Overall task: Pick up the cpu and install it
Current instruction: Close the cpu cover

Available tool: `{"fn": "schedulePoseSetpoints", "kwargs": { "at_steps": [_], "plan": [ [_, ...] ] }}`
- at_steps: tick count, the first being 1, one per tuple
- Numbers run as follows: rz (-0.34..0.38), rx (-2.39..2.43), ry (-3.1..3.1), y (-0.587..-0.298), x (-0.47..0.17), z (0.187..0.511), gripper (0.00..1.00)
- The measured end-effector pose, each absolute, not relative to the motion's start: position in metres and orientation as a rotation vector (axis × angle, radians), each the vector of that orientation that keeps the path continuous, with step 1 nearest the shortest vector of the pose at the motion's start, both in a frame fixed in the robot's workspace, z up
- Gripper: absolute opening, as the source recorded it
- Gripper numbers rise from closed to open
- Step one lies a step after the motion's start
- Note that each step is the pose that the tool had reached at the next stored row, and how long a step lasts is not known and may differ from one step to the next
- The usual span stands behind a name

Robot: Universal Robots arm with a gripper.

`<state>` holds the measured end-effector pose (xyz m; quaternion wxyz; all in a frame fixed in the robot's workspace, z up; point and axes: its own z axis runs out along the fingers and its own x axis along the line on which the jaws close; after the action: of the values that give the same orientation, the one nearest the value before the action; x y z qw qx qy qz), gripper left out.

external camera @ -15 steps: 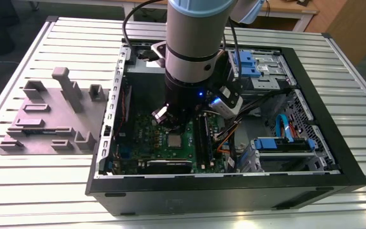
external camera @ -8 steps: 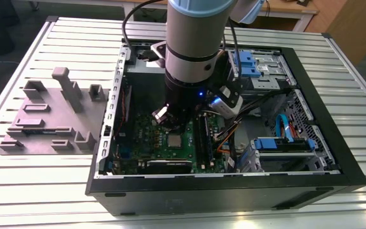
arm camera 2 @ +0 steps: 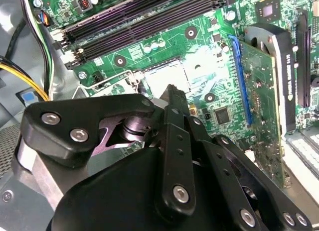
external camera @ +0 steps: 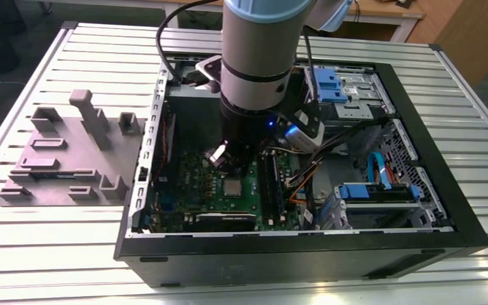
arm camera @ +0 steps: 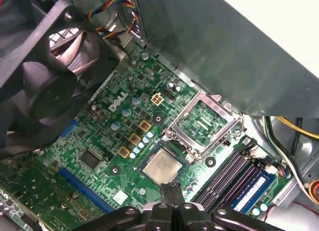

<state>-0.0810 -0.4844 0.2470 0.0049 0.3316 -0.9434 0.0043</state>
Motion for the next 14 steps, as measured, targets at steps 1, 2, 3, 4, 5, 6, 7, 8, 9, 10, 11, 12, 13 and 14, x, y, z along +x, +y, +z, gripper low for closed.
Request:
{"fn": "schedulePoseSetpoints", "kwargs": {
  "at_steps": [1, 2, 3, 4, 5, 6, 7, 8, 9, 10, 11, 12, 13, 14],
  "plan": [
    [0.014, 1.039, -2.954, -0.484, -0.081, 0.247, 0.1],
    [0.014, 1.039, -2.954, -0.483, -0.08, 0.247, 0.1],
    [0.014, 1.039, -2.954, -0.482, -0.08, 0.247, 0.1],
    [0.014, 1.039, -2.954, -0.481, -0.079, 0.247, 0.1],
    [0.014, 1.039, -2.954, -0.479, -0.078, 0.246, 0.1],
    [0.014, 1.039, -2.954, -0.478, -0.077, 0.246, 0.1],
    [0.014, 1.04, -2.954, -0.476, -0.076, 0.246, 0.1],
    [0.014, 1.04, -2.954, -0.475, -0.075, 0.246, 0.1],
    [0.009, 1.04, -2.954, -0.474, -0.073, 0.246, 0.1],
    [-0.016, 1.042, -2.957, -0.474, -0.071, 0.246, 0.1],
    [-0.044, 1.044, -2.96, -0.474, -0.07, 0.246, 0.1],
    [-0.072, 1.045, -2.964, -0.474, -0.069, 0.246, 0.1],
    [-0.099, 1.046, -2.967, -0.474, -0.067, 0.246, 0.1],
    [-0.127, 1.047, -2.97, -0.474, -0.066, 0.246, 0.1]
  ]
}}
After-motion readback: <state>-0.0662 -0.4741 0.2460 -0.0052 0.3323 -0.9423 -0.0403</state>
